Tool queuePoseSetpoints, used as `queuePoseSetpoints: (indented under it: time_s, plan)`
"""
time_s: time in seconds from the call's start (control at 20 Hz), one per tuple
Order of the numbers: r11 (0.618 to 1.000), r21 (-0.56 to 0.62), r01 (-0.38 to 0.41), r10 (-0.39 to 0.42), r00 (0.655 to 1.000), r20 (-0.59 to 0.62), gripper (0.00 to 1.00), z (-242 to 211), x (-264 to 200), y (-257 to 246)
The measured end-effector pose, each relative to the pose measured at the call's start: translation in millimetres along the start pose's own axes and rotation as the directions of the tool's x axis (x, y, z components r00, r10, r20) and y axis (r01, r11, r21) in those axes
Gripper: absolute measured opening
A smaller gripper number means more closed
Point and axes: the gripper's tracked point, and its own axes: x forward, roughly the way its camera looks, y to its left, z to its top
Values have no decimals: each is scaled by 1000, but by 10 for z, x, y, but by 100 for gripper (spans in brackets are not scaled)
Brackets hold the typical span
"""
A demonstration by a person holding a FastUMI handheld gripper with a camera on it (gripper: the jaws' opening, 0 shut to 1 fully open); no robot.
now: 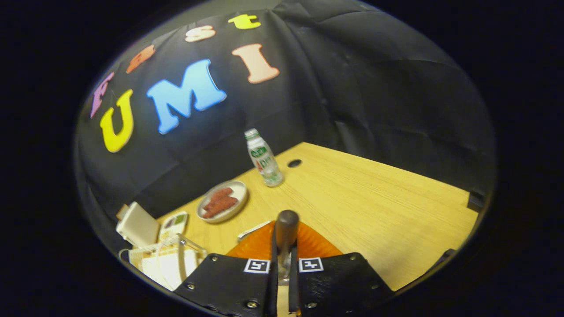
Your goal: Take the plate from the dish rack, then take the spoon from the basket and place it into the plate.
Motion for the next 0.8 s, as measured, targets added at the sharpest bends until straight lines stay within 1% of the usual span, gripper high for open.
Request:
queuePoseSetpoints:
  time_s: [0.05,0.2,0.35,0.6,0.8]
  plan:
    - [1000,-18,6,-6,1000,-5,10,-35,10,-30]
    - [1000,-30,-9,9,1000,-18,10,-10,-17,50]
    - [997,-72,-27,26,1000,-6,10,87,-61,133]
    - [986,-165,-40,44,999,22,10,304,-132,357]
    - [969,-243,-49,58,998,30,10,414,-226,509]
